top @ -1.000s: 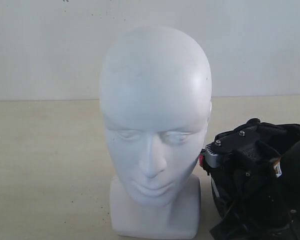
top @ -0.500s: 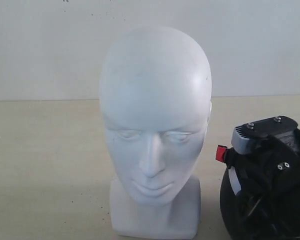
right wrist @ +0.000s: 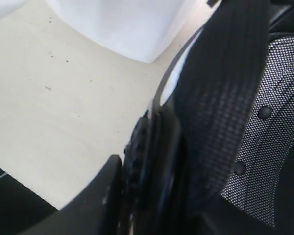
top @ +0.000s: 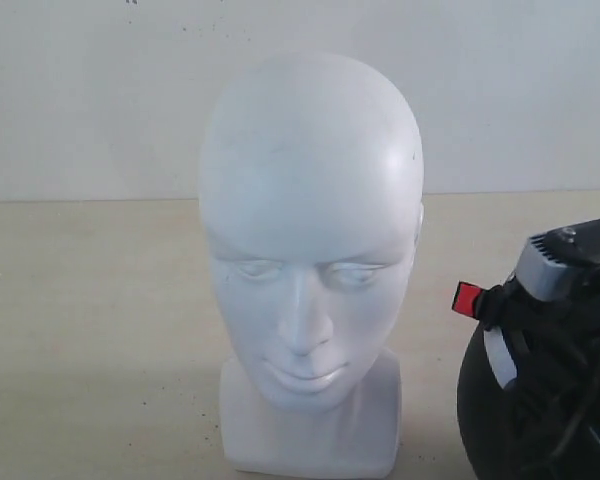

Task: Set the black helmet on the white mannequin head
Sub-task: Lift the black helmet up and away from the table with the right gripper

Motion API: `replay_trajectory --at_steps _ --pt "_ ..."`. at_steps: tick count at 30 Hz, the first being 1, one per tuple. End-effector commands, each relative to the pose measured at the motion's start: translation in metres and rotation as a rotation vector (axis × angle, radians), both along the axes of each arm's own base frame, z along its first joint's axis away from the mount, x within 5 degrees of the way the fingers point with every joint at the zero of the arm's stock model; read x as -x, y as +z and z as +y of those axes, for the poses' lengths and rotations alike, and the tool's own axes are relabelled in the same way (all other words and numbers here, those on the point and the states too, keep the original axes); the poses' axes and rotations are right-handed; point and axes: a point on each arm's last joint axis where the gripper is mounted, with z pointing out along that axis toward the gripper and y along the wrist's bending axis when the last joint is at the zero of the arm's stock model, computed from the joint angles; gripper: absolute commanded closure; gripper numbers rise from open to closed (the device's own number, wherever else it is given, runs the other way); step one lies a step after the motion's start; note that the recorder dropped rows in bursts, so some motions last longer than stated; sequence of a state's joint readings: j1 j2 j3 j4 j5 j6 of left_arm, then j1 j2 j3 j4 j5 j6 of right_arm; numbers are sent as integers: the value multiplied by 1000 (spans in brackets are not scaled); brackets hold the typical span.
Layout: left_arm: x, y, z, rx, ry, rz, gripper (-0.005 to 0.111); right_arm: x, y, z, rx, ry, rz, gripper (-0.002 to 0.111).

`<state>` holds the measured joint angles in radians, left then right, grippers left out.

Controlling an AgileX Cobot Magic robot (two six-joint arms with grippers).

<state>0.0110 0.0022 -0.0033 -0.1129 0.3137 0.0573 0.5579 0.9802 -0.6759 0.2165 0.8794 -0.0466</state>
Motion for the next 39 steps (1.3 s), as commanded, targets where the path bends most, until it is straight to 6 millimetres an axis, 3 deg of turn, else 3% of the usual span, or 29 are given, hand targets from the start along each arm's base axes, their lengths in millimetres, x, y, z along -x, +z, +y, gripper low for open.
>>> replay_trajectory --at_steps 1,17,28,39 --pt "0 -1 0 -2 -5 2 102 7 15 -7 -27 13 -99 108" --pt "0 -1 0 -2 -5 2 102 8 24 -7 -104 -47 -158 108" --pt "0 -1 0 -2 -5 2 102 8 46 -30 -149 -285 -368 108" --pt "0 -1 0 -2 -5 2 102 5 71 -32 -350 -376 -565 108"
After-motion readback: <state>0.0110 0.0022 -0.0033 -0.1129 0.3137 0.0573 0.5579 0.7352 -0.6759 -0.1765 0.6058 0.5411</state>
